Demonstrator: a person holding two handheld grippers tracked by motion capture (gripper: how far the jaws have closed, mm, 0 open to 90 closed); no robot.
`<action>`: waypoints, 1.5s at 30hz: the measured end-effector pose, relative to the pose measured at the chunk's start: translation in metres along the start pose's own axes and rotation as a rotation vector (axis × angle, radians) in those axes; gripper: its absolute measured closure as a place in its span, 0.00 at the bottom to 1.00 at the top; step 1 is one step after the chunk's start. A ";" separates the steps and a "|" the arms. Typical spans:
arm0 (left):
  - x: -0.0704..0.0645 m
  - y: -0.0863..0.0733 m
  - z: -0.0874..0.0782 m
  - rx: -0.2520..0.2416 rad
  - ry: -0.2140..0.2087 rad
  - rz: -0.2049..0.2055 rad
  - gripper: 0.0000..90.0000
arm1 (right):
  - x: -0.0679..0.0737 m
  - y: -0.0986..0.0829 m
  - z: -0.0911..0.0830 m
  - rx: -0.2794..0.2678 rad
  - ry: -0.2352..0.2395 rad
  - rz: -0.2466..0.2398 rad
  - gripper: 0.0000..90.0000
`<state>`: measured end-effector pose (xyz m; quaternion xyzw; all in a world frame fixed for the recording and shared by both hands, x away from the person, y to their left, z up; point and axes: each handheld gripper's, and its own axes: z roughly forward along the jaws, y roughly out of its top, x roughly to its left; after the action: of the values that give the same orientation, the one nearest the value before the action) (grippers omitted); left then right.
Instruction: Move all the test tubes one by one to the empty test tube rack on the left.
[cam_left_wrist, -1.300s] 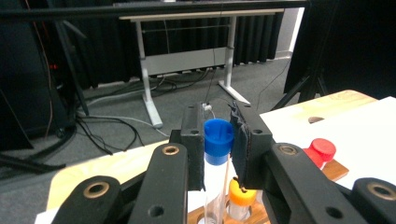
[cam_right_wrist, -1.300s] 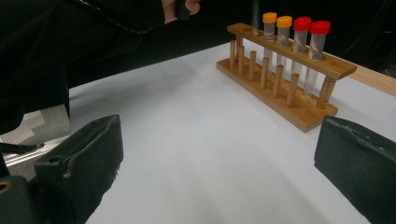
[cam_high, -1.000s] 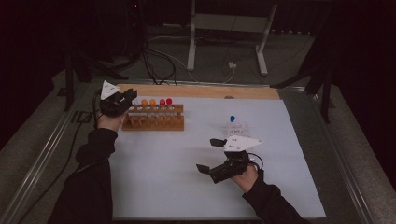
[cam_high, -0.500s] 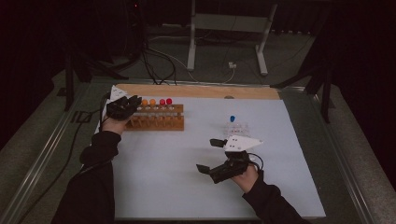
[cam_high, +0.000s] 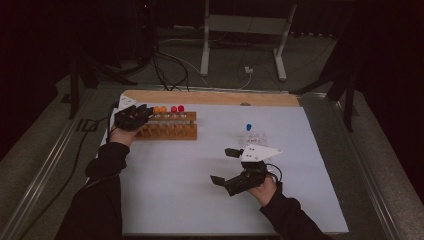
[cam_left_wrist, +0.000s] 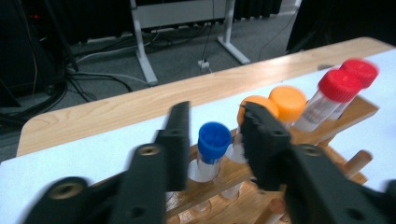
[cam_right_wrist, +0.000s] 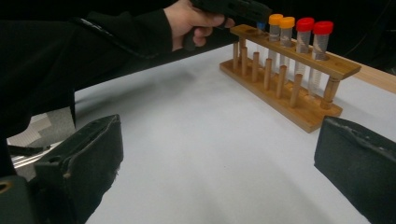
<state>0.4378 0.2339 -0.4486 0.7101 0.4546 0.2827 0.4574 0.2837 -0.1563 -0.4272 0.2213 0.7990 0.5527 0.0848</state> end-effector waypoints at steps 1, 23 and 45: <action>0.000 0.001 -0.003 -0.014 -0.009 -0.004 0.65 | 0.000 0.000 0.000 0.000 -0.003 0.000 0.01; -0.045 -0.007 -0.079 -0.114 -0.322 0.036 0.02 | -0.033 0.020 -0.032 -0.056 -0.132 -0.075 0.01; -0.105 -0.042 -0.097 -0.094 -0.529 0.112 0.02 | -0.104 0.001 -0.046 0.053 -0.398 0.042 0.16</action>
<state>0.2975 0.1835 -0.4448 0.7611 0.2658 0.1328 0.5766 0.3592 -0.2416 -0.4204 0.3447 0.7761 0.4784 0.2237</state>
